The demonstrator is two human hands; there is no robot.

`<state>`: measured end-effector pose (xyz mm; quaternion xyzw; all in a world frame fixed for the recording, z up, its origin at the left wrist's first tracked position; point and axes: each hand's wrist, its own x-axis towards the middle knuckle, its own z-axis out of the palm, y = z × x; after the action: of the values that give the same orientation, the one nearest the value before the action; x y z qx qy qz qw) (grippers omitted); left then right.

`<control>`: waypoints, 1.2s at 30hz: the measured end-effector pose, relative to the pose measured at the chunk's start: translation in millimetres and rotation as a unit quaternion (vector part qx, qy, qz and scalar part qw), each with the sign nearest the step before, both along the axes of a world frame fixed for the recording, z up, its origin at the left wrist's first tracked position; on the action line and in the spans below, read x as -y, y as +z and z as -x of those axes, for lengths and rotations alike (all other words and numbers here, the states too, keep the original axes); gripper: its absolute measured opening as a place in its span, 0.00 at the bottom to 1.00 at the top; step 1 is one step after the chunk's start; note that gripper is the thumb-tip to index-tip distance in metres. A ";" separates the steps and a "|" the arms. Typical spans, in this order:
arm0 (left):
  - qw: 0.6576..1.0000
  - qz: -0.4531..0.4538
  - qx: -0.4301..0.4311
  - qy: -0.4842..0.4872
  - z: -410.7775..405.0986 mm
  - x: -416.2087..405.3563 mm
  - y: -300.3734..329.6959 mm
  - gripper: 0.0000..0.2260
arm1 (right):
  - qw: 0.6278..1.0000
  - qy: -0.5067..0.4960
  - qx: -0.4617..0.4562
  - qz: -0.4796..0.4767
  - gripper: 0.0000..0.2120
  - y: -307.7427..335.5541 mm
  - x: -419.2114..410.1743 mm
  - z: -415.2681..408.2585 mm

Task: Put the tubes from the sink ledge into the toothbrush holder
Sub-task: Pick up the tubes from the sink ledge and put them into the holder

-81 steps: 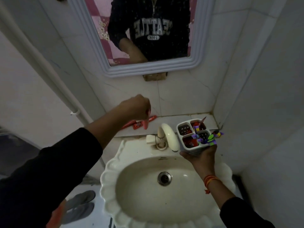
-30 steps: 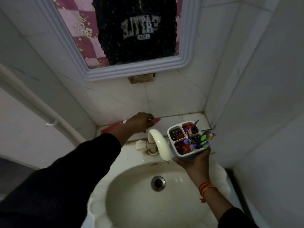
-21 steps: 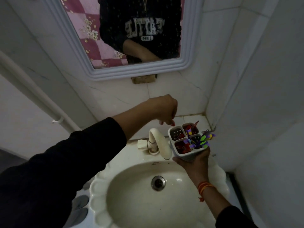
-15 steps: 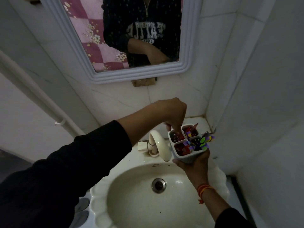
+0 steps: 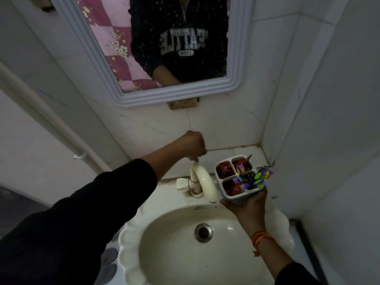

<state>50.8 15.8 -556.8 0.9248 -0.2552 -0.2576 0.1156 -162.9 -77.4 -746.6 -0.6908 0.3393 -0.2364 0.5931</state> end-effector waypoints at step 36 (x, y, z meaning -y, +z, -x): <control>0.920 -0.171 0.177 -0.305 28.7 28.5 62.5 0.29 | 1.000 0.010 0.007 0.017 0.63 1.1 -2.4 -1.8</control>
<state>22.1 -12.7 -494.3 0.8381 -0.4935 -0.1522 -0.1756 -161.1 -75.0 -745.5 -0.7024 0.3244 -0.2408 0.5860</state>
